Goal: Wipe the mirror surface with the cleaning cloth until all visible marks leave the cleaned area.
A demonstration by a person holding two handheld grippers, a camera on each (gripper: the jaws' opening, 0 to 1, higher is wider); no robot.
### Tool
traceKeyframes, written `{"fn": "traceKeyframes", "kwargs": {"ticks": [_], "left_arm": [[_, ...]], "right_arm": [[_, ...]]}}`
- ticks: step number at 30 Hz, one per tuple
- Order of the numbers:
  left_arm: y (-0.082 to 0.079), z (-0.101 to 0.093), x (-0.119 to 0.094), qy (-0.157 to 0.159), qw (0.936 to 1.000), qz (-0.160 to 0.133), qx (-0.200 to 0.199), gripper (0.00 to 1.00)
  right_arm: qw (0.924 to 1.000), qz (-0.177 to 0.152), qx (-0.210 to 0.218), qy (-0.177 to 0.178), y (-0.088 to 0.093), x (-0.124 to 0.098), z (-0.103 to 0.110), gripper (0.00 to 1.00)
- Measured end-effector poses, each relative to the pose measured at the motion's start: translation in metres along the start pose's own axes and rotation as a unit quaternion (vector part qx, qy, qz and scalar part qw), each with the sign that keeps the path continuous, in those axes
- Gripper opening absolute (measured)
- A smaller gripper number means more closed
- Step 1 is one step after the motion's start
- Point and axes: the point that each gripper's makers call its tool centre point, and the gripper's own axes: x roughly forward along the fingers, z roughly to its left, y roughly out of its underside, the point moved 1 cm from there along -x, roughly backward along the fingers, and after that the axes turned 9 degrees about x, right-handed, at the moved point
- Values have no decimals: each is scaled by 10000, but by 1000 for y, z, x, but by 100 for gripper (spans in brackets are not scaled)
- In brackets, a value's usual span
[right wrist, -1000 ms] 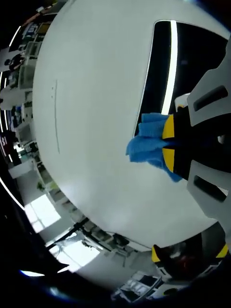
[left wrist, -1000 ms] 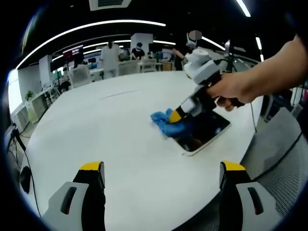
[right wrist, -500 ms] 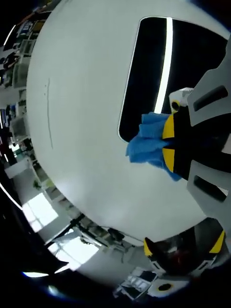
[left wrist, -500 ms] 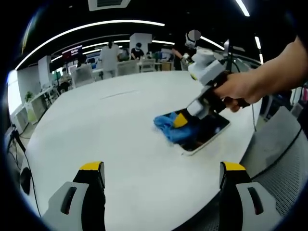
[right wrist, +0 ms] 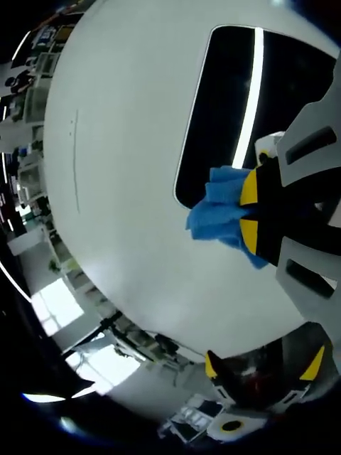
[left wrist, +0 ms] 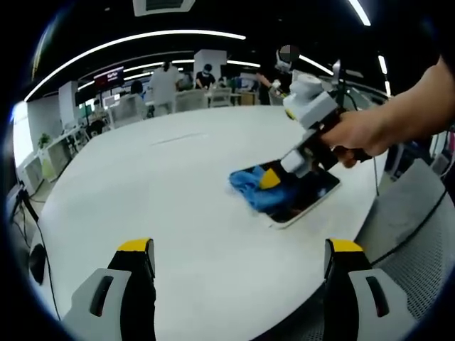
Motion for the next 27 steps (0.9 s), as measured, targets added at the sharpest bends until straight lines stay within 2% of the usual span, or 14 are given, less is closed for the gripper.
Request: {"fn": "traceKeyframes", "kwargs": {"ticks": [6, 27], "left_arm": [[-1, 0, 0, -16, 10000, -7, -3, 99], [-2, 2, 0, -48, 10000, 9, -2, 99]], "right_arm": [[9999, -57, -96, 17, 1, -5, -9, 0], [9995, -238, 72, 179, 1, -29, -55, 0]]}}
